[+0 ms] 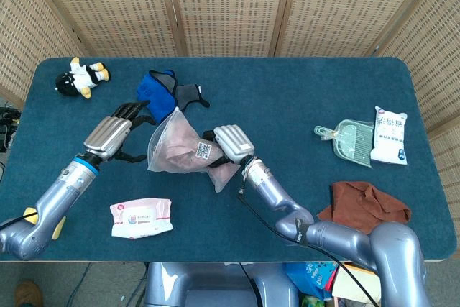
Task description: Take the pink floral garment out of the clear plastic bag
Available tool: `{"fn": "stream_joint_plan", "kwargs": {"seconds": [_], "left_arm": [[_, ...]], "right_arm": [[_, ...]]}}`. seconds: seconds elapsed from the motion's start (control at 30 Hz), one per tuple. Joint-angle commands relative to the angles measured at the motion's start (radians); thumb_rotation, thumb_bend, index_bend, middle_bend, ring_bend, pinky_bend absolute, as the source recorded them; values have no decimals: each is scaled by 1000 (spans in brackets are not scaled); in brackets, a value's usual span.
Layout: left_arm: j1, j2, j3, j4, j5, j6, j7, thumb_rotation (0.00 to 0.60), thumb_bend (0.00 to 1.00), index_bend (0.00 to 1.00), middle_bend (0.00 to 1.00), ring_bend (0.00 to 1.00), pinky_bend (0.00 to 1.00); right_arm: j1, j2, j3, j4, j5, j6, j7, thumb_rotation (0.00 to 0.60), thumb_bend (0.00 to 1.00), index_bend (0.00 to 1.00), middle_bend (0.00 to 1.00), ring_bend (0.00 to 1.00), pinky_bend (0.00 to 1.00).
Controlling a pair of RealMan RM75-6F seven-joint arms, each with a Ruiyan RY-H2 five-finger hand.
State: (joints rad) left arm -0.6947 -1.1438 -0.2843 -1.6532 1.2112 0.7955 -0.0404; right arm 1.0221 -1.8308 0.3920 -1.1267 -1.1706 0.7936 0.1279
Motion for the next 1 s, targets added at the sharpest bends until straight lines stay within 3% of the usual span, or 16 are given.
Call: {"fn": "stream_joint_plan", "kwargs": {"seconds": [0.03,0.2,0.7,1.0], "left_arm": [[-13,-33,1,21,-1,13,-12,600,226,294,0,0,0],[-20,-45,-9,26,11,29,-56,600,226,321,0,0,0],[-43,80,-12,-41,-39,-41,-86,600,226,327,0,0,0],[-64,62,7,-46,-69,-89,-115,600,226,340,0,0,0]], "right_arm": [[0,-3,-4,-1,-8,7,4,600,598,628,647,613,694],[1,1,-18,-15,-26,14,2,600,598,628,647,613,695],[8,4,-47,-12,-44,23,-46,600,599,628,647,613,694],[9,3,-43,-3,-32,22,-48,600,600,628,647,613,694]]}}
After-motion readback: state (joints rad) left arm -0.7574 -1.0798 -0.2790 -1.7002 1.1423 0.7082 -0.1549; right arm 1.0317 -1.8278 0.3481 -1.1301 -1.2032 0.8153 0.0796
